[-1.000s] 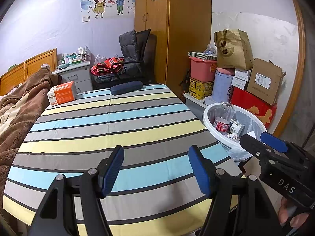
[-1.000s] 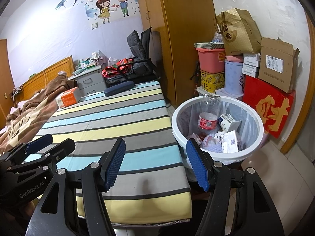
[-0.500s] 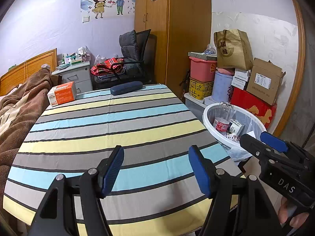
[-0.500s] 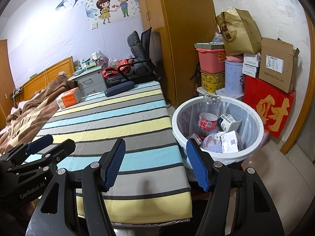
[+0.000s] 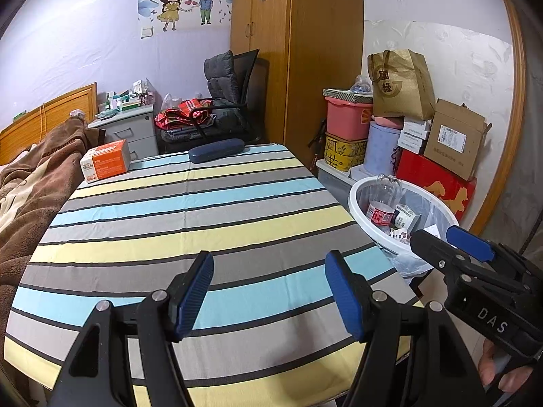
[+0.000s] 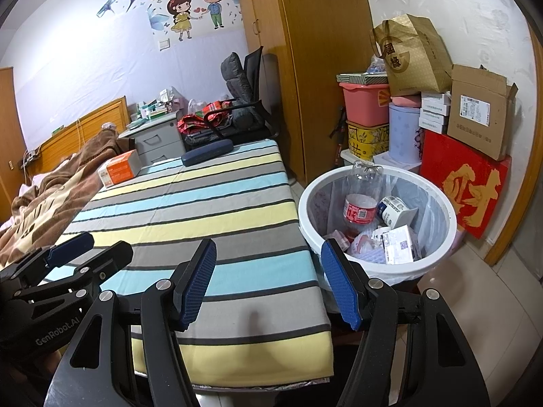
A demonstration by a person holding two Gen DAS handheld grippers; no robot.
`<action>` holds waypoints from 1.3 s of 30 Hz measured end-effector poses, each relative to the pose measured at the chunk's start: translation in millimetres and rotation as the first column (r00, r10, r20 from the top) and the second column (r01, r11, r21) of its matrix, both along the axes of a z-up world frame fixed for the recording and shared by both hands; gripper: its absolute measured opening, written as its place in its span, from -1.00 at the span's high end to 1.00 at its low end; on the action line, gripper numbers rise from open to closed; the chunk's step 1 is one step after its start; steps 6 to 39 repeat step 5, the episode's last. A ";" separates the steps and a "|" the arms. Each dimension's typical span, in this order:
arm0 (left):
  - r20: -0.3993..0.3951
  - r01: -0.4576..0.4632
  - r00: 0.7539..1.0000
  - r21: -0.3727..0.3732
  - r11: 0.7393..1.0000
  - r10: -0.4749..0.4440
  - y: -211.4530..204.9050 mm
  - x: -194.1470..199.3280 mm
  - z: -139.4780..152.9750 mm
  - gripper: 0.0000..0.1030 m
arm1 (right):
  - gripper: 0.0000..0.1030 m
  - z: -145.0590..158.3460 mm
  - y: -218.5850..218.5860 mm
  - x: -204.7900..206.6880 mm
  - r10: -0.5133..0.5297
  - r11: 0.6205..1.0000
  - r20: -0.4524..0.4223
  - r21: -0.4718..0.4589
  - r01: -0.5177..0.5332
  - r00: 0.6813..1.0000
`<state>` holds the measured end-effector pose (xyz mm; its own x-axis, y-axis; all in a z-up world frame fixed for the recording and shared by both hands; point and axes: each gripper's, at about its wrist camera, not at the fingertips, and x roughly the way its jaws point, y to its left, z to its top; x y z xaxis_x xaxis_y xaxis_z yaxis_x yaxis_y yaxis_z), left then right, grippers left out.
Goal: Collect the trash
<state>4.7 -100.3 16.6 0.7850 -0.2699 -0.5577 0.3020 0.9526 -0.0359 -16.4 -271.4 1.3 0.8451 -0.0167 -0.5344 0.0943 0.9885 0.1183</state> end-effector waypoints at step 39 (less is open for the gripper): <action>-0.006 -0.004 1.000 -0.002 1.000 0.004 -0.2 1.4 -0.9 -0.36 | -0.28 0.1 1.1 0.1 -0.001 1.000 -0.001 0.000 0.001 1.000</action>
